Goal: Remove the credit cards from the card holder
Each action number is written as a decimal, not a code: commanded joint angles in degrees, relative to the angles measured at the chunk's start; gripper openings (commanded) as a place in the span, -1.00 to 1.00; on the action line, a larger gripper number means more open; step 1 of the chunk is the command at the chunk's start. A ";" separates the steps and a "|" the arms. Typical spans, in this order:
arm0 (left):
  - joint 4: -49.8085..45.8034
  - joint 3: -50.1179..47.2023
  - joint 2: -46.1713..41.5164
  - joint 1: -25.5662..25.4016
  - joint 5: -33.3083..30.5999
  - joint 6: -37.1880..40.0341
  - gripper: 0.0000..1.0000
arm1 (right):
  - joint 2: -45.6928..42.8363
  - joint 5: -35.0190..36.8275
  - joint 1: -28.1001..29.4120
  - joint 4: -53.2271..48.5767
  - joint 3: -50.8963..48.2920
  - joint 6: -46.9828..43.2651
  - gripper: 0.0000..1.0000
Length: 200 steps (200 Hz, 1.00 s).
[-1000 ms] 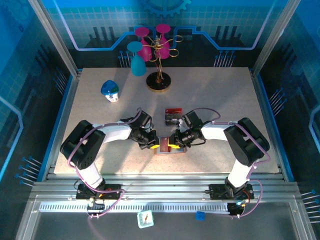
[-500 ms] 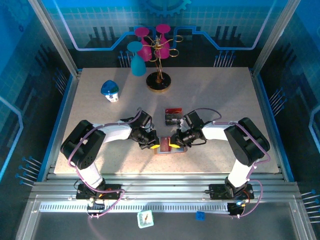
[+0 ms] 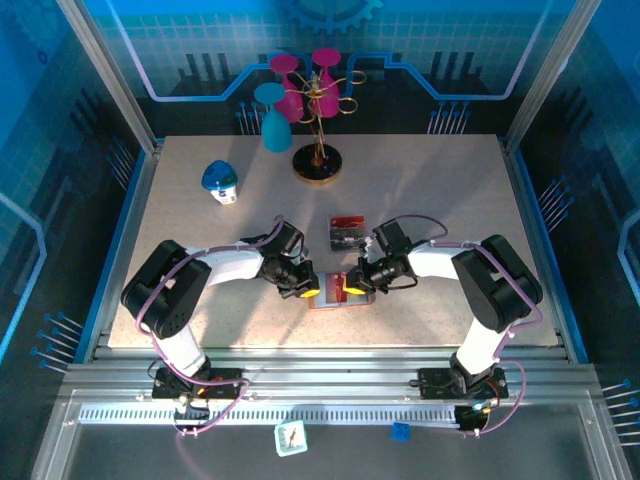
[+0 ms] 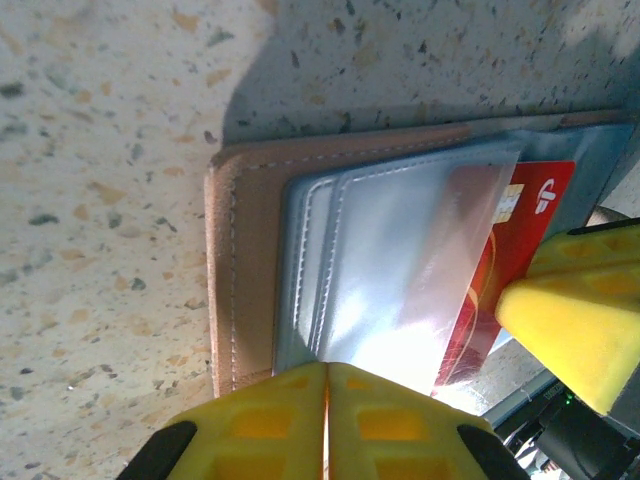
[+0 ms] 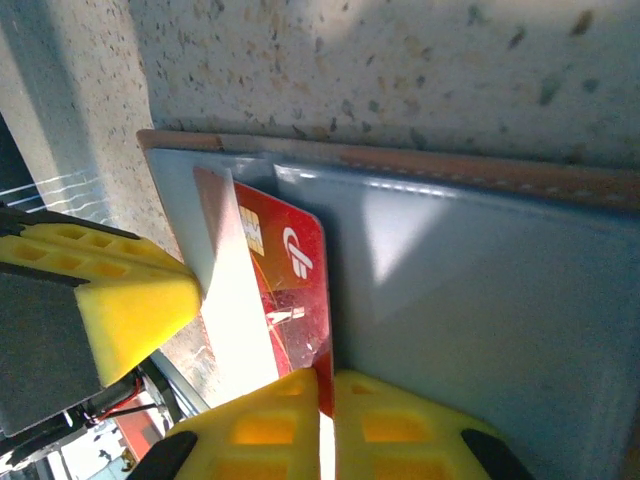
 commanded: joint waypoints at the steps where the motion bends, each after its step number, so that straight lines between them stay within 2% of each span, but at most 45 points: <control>1: -4.91 -0.48 0.90 -0.15 -2.73 1.37 -0.83 | -1.60 0.43 -1.41 -3.86 0.93 -2.10 -0.82; 97: -6.84 0.64 -0.06 1.37 -3.17 3.04 -0.80 | -5.89 1.06 -3.09 -9.22 1.93 -4.97 -0.90; 200: -7.62 2.31 -1.57 3.09 -3.49 4.62 -0.76 | -9.30 4.10 -3.17 -18.92 8.10 -10.87 -1.00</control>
